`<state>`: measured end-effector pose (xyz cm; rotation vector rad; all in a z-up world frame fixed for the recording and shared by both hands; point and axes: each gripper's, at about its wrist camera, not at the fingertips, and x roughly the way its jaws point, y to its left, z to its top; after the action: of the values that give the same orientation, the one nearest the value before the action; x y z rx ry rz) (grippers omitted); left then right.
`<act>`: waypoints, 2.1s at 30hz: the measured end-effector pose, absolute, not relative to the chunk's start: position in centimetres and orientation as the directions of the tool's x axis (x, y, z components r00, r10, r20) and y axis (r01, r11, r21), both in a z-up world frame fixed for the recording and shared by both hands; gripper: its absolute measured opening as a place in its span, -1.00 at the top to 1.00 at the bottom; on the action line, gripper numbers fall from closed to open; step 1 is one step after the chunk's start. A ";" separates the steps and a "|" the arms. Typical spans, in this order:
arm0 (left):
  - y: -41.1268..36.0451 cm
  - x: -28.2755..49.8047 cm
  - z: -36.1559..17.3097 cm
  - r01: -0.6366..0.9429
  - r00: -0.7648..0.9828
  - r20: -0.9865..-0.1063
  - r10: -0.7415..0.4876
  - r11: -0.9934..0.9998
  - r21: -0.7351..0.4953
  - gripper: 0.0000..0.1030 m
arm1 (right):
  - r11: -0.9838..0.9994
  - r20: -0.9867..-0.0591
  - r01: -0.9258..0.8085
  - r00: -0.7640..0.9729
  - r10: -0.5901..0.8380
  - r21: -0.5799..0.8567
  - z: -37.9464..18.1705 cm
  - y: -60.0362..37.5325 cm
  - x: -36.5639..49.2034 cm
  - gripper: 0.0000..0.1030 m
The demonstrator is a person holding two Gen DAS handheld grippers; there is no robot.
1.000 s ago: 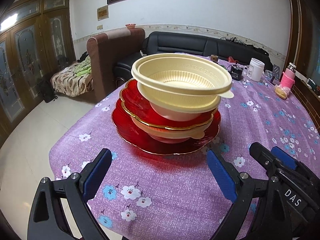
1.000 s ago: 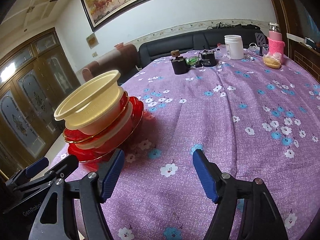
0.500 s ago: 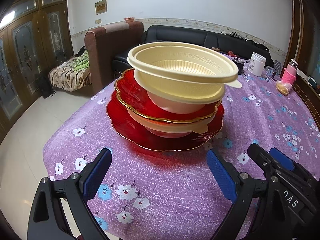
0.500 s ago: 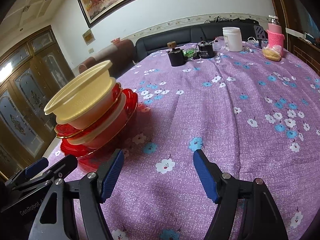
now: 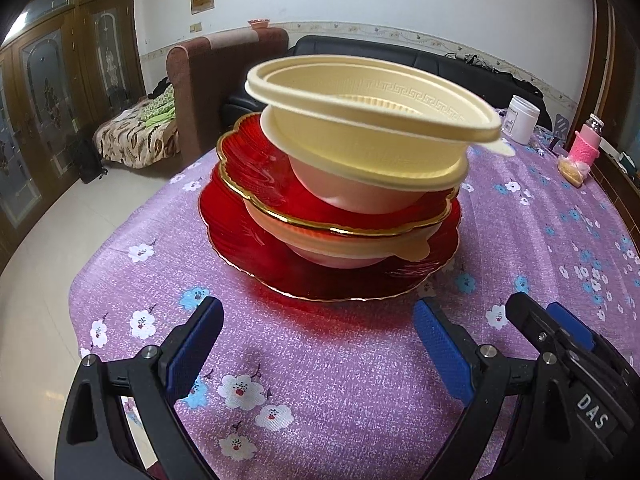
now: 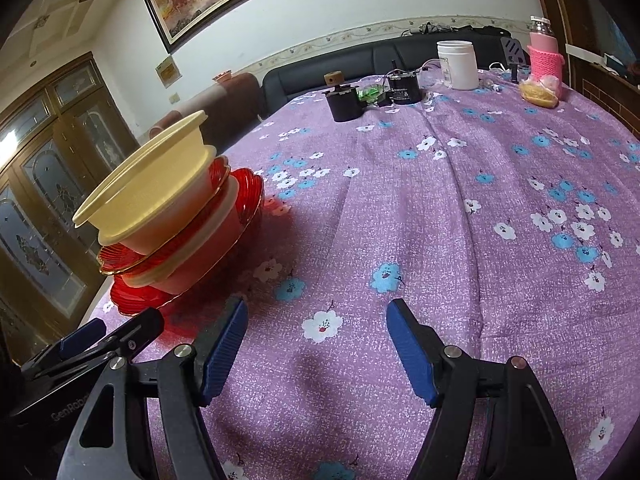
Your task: Organize plates and bowls
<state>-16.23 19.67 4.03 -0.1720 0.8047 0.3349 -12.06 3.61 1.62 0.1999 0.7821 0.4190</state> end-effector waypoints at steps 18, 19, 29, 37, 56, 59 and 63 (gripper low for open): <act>20.1 -15.8 3.6 -0.363 0.636 -0.744 0.206 0.930 -0.052 -0.86 | 0.899 -0.655 -0.284 0.616 0.438 0.334 1.2 3.9 -12.2 -0.53; 20.1 -16.0 3.6 -0.363 0.638 -0.742 0.206 0.930 -0.054 -0.86 | 0.898 -0.653 -0.285 0.616 0.440 0.337 1.2 3.8 -12.2 -0.54; 19.9 -18.6 5.5 -0.359 0.681 -0.702 0.210 0.931 -0.070 -0.86 | 0.887 -0.614 -0.315 0.639 0.462 0.339 1.7 3.7 -13.0 -0.55; 19.5 -22.3 8.5 -0.365 0.746 -0.616 0.253 0.929 -0.060 -0.86 | 0.889 -0.583 -0.367 0.672 0.456 0.272 2.9 4.5 -14.3 -0.56; 18.1 -27.6 13.6 -0.395 0.835 -0.426 0.349 0.919 -0.022 -0.91 | 0.857 -0.515 -0.466 0.690 0.508 0.222 7.2 6.6 -18.6 -0.56; 17.7 -28.0 14.9 -0.394 0.841 -0.401 0.363 0.919 0.006 -0.91 | 0.850 -0.503 -0.475 0.691 0.520 0.226 8.0 6.5 -19.1 -0.56; 17.4 -28.8 18.8 -0.398 0.863 -0.321 0.390 0.916 0.045 -0.92 | 0.837 -0.475 -0.493 0.693 0.542 0.236 10.4 6.4 -19.3 -0.57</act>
<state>-28.78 17.41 18.81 -0.0235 0.3321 0.4132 -19.25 6.41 10.37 0.0923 0.5590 0.5789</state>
